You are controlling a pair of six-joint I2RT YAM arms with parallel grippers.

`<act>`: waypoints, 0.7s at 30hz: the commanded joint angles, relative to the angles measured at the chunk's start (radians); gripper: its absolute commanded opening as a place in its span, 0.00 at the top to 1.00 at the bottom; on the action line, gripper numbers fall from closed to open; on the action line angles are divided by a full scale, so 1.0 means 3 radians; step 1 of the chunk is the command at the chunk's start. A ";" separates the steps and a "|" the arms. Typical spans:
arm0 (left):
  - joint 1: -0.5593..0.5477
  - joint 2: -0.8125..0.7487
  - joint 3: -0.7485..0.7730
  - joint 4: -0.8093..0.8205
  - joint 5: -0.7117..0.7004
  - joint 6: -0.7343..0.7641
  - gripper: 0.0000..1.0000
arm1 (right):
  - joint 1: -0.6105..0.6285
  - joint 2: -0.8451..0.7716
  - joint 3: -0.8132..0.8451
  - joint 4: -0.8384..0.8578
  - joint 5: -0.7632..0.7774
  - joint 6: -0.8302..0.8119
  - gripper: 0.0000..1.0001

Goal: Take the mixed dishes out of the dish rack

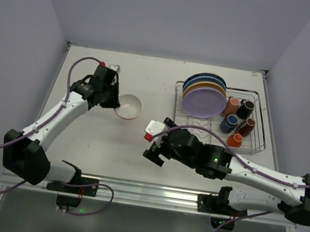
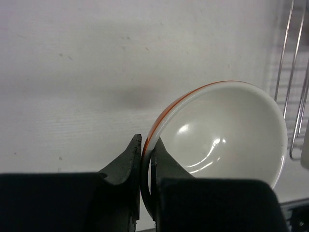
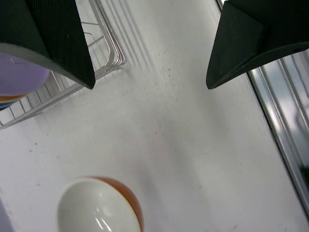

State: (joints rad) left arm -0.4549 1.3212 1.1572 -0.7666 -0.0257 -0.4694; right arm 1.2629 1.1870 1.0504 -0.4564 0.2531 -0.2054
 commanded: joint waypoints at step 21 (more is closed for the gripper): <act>0.1839 0.2422 0.1773 0.0923 -0.0025 -0.0777 1.00 | -0.0819 -0.1466 -0.1149 0.1138 0.1253 0.1881 0.01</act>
State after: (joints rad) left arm 0.0978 2.0449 1.6279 -0.5411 0.0223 -0.6930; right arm 1.0199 0.7506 0.7116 -0.1699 0.5877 0.3206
